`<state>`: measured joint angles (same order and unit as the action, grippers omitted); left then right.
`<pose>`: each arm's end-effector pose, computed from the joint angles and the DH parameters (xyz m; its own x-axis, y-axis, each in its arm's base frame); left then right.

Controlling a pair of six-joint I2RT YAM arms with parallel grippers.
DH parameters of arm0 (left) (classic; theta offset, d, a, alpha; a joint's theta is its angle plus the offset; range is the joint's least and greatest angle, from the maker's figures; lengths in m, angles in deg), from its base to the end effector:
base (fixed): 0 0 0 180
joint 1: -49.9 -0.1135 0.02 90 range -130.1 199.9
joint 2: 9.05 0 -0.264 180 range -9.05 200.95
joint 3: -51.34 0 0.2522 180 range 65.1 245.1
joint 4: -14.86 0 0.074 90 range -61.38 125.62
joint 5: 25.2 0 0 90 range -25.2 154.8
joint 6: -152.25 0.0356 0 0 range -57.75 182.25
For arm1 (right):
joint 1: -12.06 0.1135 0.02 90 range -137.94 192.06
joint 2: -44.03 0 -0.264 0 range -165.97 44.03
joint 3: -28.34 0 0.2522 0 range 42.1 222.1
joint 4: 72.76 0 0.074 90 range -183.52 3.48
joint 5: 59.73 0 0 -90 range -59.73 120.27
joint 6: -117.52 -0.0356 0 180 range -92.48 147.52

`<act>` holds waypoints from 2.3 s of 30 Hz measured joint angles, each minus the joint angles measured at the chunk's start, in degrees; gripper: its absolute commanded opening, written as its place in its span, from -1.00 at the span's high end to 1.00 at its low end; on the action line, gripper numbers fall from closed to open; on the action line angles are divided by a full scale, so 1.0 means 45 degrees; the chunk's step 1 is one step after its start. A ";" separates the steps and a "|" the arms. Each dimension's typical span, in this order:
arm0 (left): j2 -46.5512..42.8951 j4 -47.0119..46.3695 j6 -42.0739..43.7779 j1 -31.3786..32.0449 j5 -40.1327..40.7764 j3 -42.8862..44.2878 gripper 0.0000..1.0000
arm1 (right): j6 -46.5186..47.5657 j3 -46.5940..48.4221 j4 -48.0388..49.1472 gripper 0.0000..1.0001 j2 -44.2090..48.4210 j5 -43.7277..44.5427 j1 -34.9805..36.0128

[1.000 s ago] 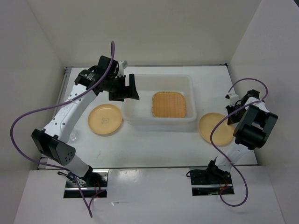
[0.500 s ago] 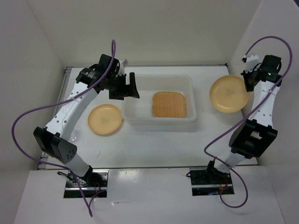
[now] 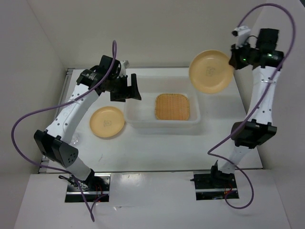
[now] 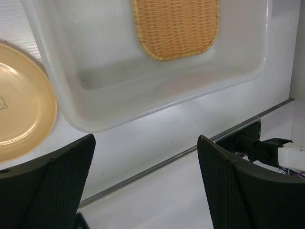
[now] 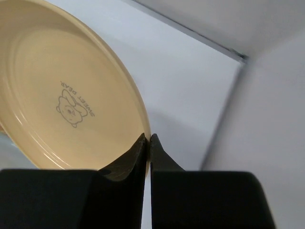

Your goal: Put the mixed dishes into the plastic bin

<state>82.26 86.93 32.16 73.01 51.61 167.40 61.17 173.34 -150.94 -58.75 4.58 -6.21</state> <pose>0.2992 -0.1365 0.4031 -0.8480 -0.1689 -0.5024 0.1147 0.8669 -0.4850 0.3382 -0.0954 0.4781 -0.4361 -0.3819 -0.8149 -0.3512 0.9059 -0.2366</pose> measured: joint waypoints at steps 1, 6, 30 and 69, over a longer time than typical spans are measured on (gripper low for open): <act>-0.0029 0.0000 0.0000 -0.0044 0.0010 -0.0044 -0.87 | -0.0112 -0.0068 0.0000 1.00 -0.0136 0.0029 0.0719; -0.0301 0.0005 0.0000 -0.0228 0.0131 -0.0384 -0.87 | -0.0612 -0.2220 0.0724 1.00 -0.0476 0.0559 0.4614; -0.2788 0.0117 0.0005 -0.1763 0.0340 -0.2662 -0.87 | -0.1384 -0.7363 0.5887 0.76 -0.2715 0.5858 0.7975; -0.7509 -0.3177 -0.7388 -0.4673 0.3551 -1.3134 -0.99 | -0.4653 -1.6917 0.6212 -0.97 0.9957 0.4430 0.3857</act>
<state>48.47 72.63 -1.08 51.98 67.59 108.30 40.23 97.21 -122.99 -13.94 24.52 11.15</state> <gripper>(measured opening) 0.995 0.983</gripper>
